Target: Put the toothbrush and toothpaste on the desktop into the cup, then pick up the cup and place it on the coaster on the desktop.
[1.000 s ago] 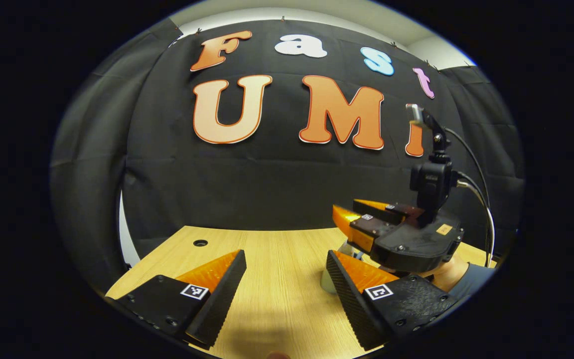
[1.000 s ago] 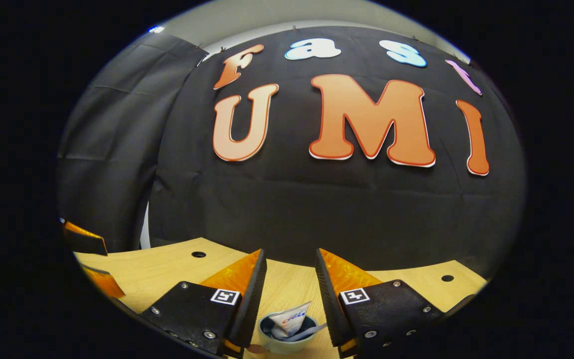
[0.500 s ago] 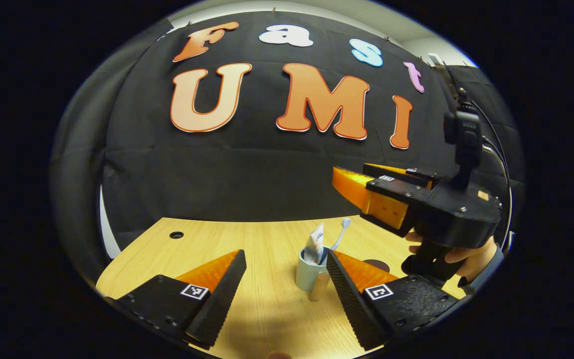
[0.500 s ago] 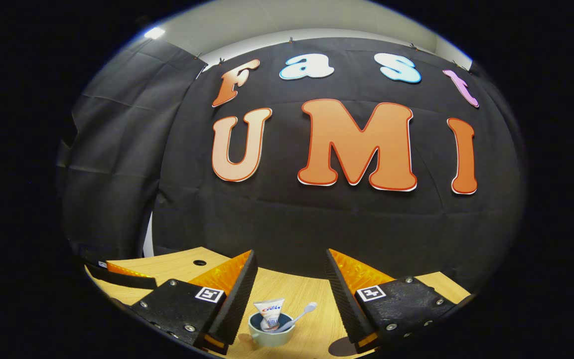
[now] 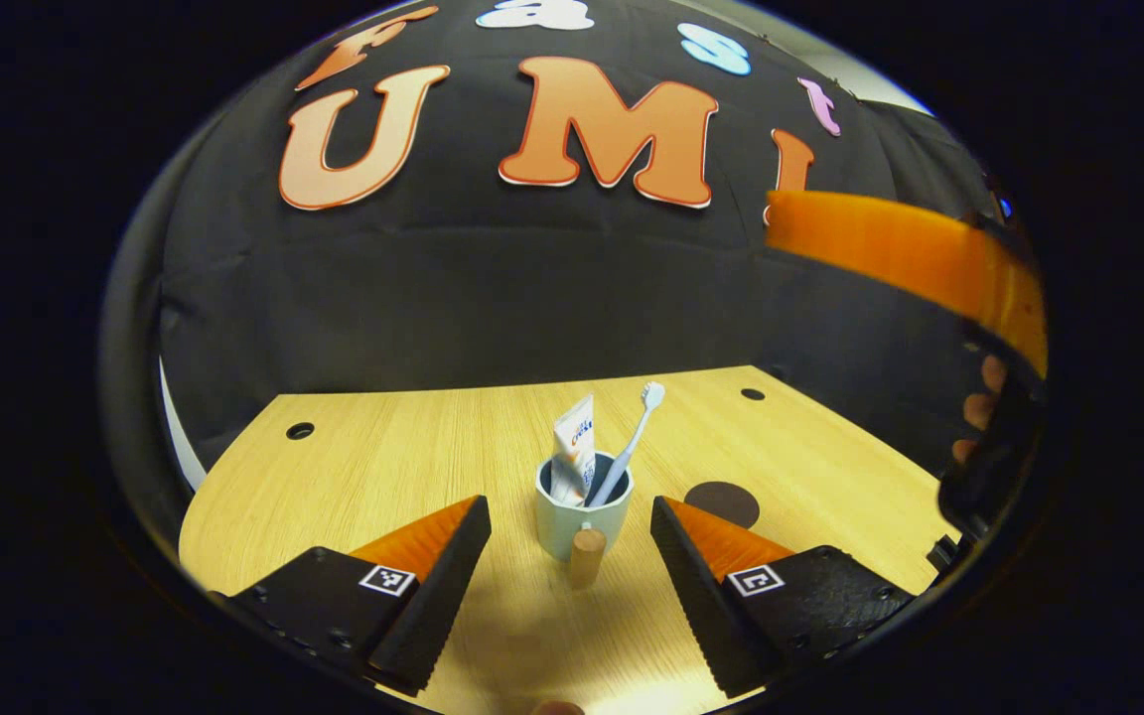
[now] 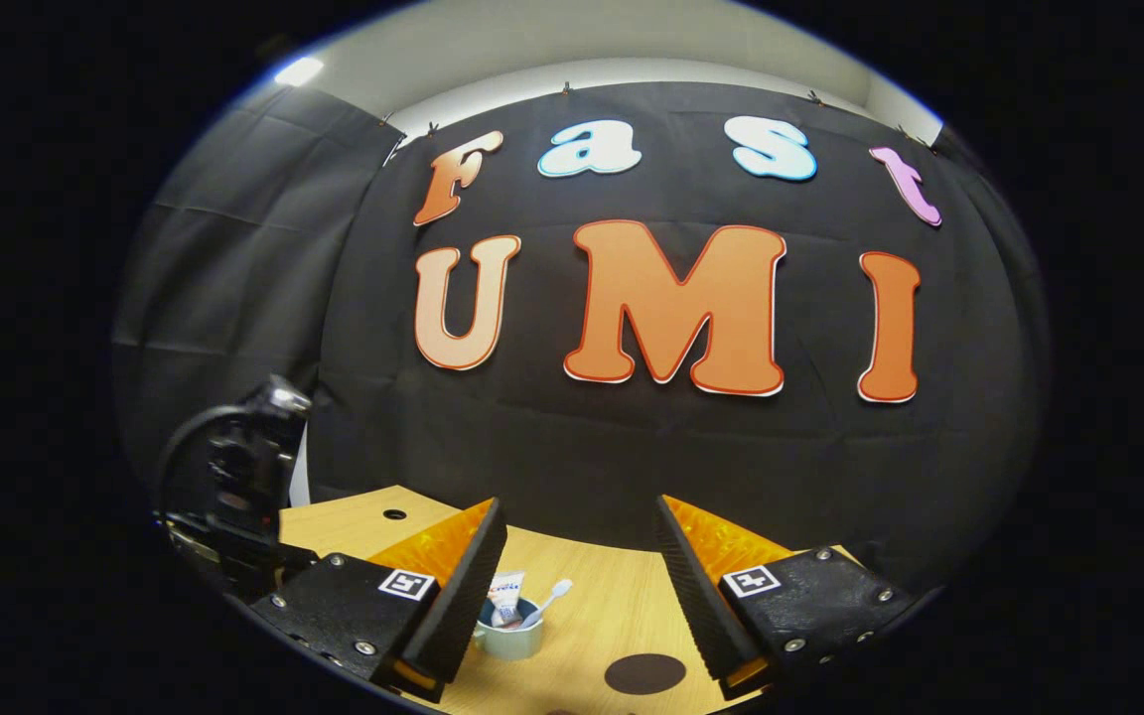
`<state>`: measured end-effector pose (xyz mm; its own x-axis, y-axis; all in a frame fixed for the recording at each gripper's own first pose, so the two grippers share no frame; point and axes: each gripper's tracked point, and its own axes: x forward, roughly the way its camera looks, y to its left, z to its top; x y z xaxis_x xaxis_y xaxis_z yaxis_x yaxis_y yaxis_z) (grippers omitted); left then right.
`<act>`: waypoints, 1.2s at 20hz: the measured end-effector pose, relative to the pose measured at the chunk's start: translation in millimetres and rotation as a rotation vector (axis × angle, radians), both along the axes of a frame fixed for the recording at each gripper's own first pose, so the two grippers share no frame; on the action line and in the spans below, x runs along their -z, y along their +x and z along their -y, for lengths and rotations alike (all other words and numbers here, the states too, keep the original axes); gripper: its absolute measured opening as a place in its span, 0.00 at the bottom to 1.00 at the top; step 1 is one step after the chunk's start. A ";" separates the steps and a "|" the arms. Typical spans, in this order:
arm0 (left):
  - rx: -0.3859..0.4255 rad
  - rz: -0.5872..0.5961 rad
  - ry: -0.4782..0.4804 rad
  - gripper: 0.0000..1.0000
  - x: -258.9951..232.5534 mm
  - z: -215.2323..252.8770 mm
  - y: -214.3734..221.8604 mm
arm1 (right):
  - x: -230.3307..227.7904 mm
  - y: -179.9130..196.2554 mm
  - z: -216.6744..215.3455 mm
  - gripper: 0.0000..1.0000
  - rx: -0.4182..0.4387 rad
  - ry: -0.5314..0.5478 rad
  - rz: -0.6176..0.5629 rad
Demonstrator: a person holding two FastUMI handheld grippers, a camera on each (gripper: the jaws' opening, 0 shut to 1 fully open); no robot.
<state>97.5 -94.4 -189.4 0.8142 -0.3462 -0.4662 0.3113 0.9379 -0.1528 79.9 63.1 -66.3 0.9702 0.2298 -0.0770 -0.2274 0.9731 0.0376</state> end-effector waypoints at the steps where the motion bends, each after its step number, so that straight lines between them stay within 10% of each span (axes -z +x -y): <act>1: 0.005 -0.022 0.003 0.98 3.4 3.4 4.6 | -0.4 -4.2 6.3 0.90 0.008 -0.016 -0.004; 24: 0.130 -0.616 0.257 0.94 101.4 41.2 38.3 | 14.5 -71.4 81.3 0.97 0.036 -0.092 -0.022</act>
<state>135.8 -135.5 -290.7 0.3335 -0.2394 -0.9119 0.3512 0.9291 -0.1155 8.5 -18.1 -80.8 0.9755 0.1858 -0.1180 -0.1925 0.9801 -0.0476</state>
